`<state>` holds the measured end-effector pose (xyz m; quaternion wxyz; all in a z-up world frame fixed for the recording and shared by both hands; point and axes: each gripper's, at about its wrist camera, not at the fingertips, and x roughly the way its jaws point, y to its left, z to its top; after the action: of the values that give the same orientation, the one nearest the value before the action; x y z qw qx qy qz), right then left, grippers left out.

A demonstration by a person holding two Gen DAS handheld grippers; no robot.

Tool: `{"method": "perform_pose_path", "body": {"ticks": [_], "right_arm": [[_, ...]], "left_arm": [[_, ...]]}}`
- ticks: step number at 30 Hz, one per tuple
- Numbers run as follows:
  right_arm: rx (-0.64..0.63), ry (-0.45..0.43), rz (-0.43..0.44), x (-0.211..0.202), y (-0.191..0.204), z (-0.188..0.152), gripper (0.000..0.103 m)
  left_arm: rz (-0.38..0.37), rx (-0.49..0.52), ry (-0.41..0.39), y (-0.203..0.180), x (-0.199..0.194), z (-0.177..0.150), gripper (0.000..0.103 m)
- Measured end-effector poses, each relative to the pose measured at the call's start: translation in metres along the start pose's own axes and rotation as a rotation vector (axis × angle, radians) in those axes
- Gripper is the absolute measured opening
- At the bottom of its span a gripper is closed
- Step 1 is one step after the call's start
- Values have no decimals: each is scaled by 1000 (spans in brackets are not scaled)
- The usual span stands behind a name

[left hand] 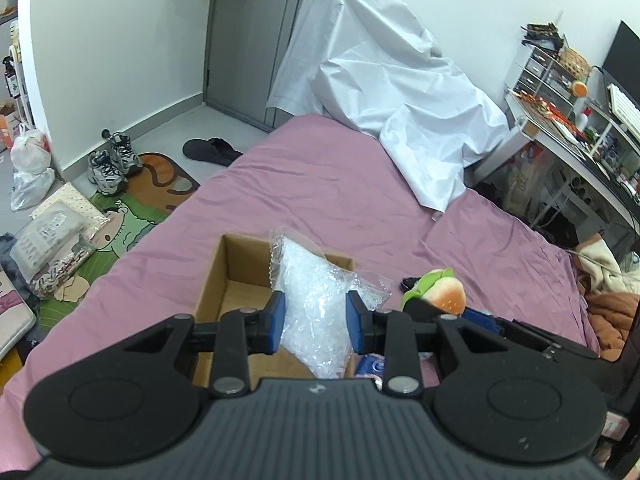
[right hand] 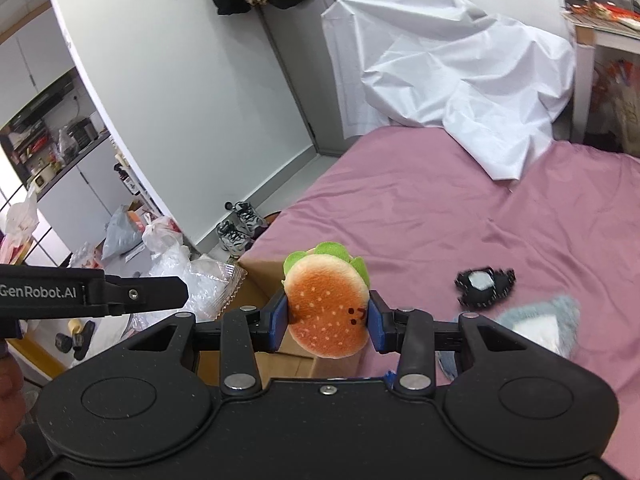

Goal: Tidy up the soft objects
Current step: 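Carry the hamburger plush with the right gripper while the left carries the bead bag to the box, then open the right gripper over the box while the left gripper releases the bead bag inside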

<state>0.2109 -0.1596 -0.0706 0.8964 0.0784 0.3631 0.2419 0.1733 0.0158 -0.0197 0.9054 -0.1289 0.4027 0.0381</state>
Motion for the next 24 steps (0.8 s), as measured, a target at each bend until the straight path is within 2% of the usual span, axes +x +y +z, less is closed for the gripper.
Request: {"method": "perform_pose_path", "body": {"ticks": [12, 20, 24], "right_arm": [[-82, 47, 85, 34, 8, 16, 40], [-96, 93, 120, 56, 7, 11, 40], [-41, 129, 152, 63, 0, 10, 40]], "left_arm": [[46, -23, -13, 24, 24, 21, 31], [79, -46, 38, 42, 63, 21, 31], [93, -53, 66, 47, 85, 17, 31]]}}
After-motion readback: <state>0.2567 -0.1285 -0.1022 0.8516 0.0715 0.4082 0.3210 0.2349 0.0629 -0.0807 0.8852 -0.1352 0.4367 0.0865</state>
